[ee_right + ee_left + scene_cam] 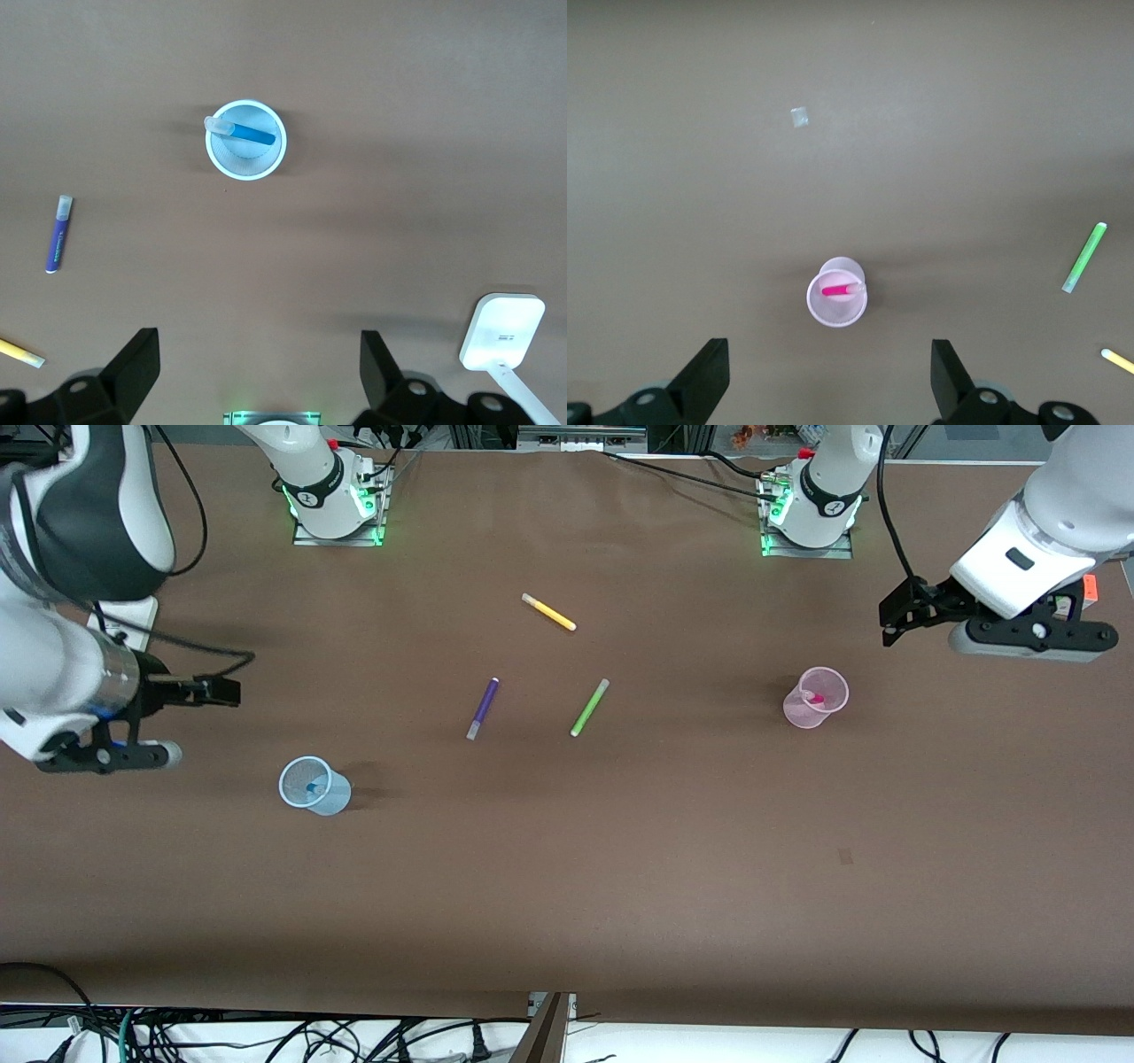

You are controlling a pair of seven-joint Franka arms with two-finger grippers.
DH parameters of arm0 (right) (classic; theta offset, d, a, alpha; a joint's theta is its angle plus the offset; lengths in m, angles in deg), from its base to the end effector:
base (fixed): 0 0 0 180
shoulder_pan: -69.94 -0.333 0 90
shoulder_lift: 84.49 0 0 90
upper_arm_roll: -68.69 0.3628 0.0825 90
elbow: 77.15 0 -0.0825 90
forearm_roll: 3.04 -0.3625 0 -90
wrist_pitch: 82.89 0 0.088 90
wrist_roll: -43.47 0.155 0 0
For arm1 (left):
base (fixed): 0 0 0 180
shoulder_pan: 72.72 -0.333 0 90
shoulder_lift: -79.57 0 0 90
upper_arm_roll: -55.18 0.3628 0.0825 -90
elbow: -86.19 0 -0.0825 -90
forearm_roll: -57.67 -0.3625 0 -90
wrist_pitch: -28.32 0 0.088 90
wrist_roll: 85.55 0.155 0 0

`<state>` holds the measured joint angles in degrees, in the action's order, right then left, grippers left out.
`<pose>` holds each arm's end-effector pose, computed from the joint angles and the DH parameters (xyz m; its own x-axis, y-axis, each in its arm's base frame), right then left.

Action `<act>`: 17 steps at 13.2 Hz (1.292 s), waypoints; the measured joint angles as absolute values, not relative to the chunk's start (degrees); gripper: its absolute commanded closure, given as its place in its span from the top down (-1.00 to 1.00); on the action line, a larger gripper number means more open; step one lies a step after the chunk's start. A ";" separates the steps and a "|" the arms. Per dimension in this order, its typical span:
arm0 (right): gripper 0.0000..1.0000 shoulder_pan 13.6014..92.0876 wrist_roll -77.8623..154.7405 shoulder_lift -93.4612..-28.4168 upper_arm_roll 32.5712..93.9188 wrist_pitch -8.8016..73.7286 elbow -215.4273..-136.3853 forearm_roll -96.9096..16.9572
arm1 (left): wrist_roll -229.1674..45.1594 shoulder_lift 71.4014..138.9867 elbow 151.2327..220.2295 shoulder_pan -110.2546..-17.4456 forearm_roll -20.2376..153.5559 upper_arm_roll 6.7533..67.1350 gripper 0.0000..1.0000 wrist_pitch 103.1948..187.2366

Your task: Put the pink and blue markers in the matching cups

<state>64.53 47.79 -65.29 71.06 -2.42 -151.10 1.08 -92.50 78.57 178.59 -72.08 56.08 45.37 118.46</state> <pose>0.6120 0.0672 0.5408 0.9758 0.0462 -0.2140 0.0634 -0.9952 0.0745 0.5171 -0.0918 0.6138 0.9980 -0.0611 -0.0184 -0.0616 -0.9975 -0.0332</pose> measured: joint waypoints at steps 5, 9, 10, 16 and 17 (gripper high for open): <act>1.00 65.03 47.82 -79.04 71.19 1.99 -162.98 1.10 | -94.37 77.33 180.97 -72.55 58.60 45.42 1.00 117.63; 1.00 67.81 47.83 -82.38 71.16 2.22 -165.52 -0.19 | -94.38 78.34 180.96 -74.13 59.14 45.55 1.00 118.66; 1.00 68.12 47.83 -82.26 71.15 2.18 -165.83 -0.59 | -94.38 78.42 180.96 -74.67 59.38 45.58 1.00 119.47; 1.00 68.73 47.88 -81.56 71.10 2.05 -165.94 -0.70 | -94.34 78.43 180.86 -75.53 60.87 45.58 1.00 120.59; 1.00 68.93 47.88 -81.54 71.10 2.05 -165.92 -0.70 | -94.34 78.44 180.86 -75.63 60.90 45.58 1.00 120.59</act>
